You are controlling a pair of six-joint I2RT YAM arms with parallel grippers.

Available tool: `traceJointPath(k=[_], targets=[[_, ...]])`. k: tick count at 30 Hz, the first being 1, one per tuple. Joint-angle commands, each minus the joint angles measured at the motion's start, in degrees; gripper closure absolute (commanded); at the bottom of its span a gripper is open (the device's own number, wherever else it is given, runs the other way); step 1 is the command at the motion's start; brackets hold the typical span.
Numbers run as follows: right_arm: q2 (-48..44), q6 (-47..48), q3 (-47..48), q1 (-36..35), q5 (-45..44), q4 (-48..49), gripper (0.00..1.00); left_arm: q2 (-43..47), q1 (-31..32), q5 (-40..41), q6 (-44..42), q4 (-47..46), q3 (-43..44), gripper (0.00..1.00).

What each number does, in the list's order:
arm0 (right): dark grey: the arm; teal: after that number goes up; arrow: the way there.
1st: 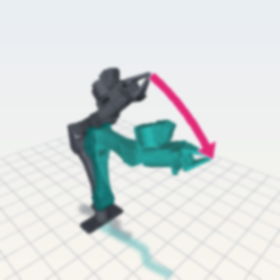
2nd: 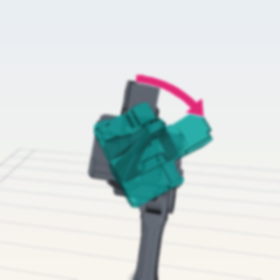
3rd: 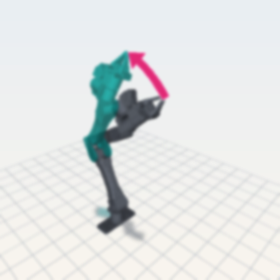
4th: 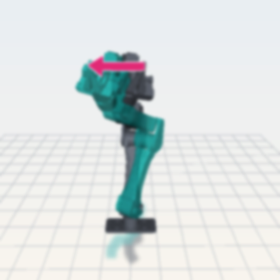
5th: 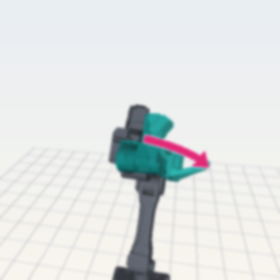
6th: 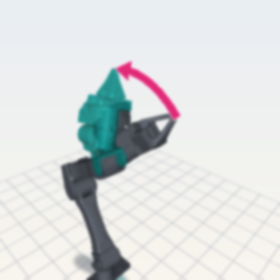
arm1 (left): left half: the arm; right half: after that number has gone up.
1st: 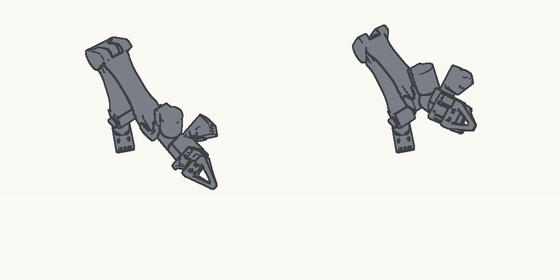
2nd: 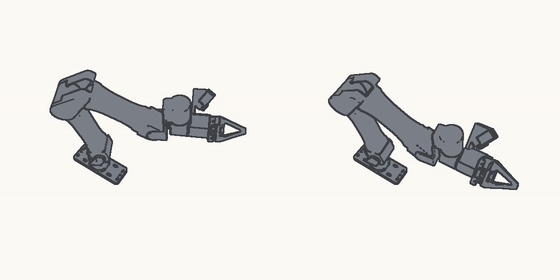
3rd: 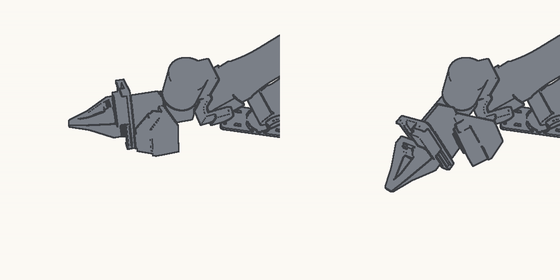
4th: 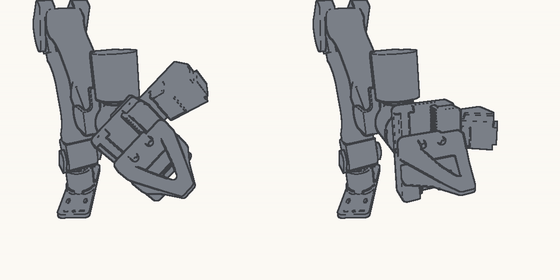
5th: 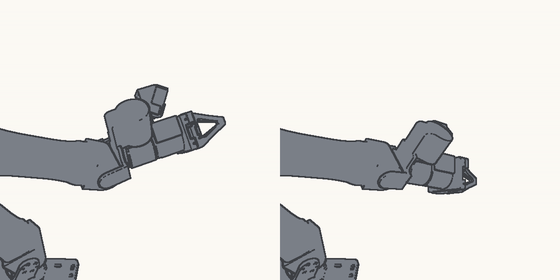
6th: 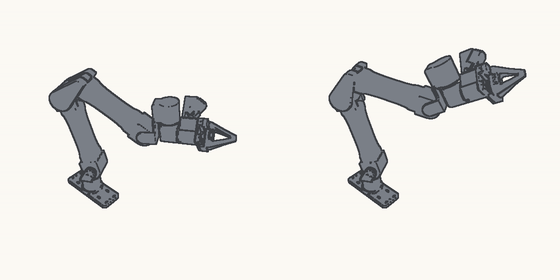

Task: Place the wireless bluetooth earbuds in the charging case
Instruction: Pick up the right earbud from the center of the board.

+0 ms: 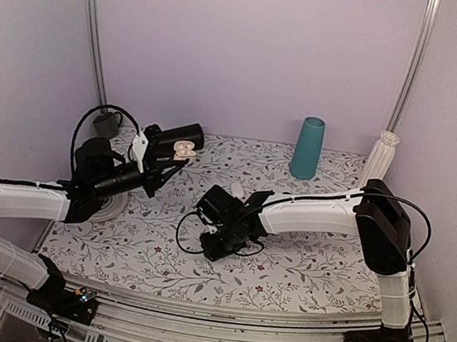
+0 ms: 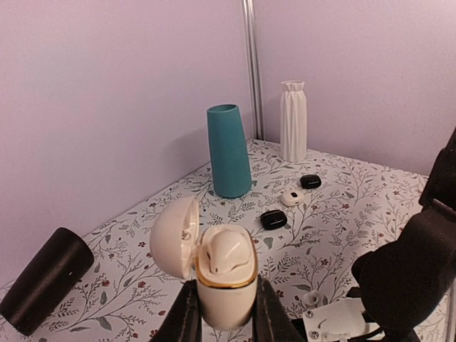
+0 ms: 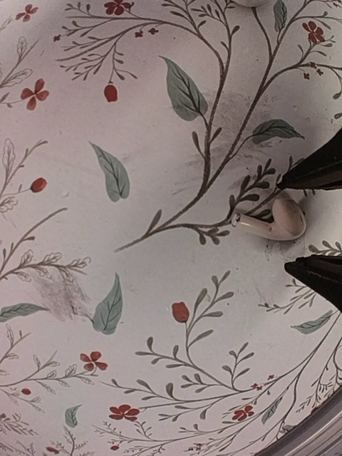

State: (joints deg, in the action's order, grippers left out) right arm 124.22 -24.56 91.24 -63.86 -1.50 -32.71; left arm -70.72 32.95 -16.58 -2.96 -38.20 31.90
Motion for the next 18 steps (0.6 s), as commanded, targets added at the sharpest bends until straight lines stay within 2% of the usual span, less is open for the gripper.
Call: traceJointPath(k=[1, 18], targets=[[1.6, 1.2, 1.4, -0.6, -1.5, -1.3, 0.68, 1.6, -1.0, 0.5, 1.0, -0.7, -0.2, 1.0], [3.5, 0.7, 2.3, -1.1, -1.6, -1.5, 0.73, 2.2, -1.2, 0.2, 1.0, -0.4, -0.8, 1.0]])
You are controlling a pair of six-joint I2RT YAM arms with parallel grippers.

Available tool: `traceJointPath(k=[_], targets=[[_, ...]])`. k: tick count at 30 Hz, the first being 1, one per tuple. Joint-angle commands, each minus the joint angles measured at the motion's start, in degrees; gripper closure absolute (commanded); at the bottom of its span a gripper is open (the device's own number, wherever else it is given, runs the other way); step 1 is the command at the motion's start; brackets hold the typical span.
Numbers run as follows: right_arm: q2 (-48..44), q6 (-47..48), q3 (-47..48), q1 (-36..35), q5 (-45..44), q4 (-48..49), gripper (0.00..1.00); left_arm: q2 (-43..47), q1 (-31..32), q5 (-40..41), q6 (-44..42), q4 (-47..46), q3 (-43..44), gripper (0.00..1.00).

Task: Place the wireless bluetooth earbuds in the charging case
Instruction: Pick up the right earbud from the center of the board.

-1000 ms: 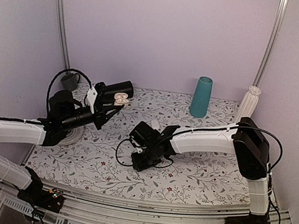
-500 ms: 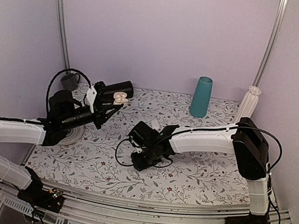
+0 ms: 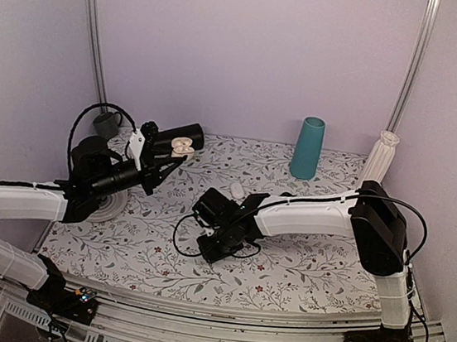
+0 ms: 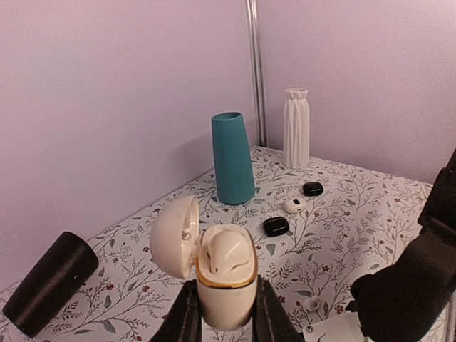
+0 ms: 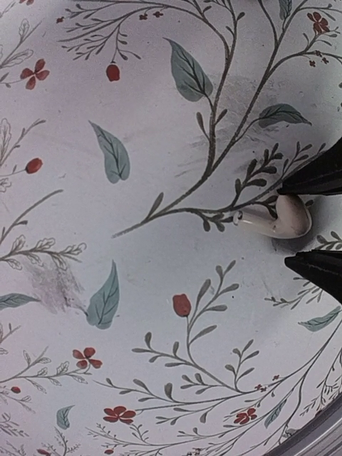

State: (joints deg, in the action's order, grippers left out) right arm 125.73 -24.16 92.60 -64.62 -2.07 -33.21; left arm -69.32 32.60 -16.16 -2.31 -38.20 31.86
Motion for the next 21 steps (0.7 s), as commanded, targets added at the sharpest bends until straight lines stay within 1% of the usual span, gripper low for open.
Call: traceJointPath(k=[1, 5, 14, 15, 21], targets=[[2.0, 0.3, 0.9, -0.4, -1.3, -1.1, 0.73, 0.8, -0.9, -0.2, 0.3, -0.4, -0.8, 1.0], [2.3, 0.7, 1.0, -0.4, -2.2, -1.5, 0.74, 0.7, -1.0, -0.3, 0.4, -0.5, -0.7, 1.0], [2.4, 1.7, 0.5, -0.4, -2.9, -0.3, 0.8, 0.3, -1.0, -0.4, 0.4, -0.3, -0.5, 1.0], [2.3, 1.9, 0.2, -0.4, -2.9, 0.2, 0.84, 0.1, -1.0, -0.4, 0.4, -0.4, -0.4, 1.0], [0.1, 3.9, -2.2, -0.4, -3.8, 3.3, 0.91, -0.6, -1.1, -0.5, 0.4, -0.3, -0.1, 1.0]])
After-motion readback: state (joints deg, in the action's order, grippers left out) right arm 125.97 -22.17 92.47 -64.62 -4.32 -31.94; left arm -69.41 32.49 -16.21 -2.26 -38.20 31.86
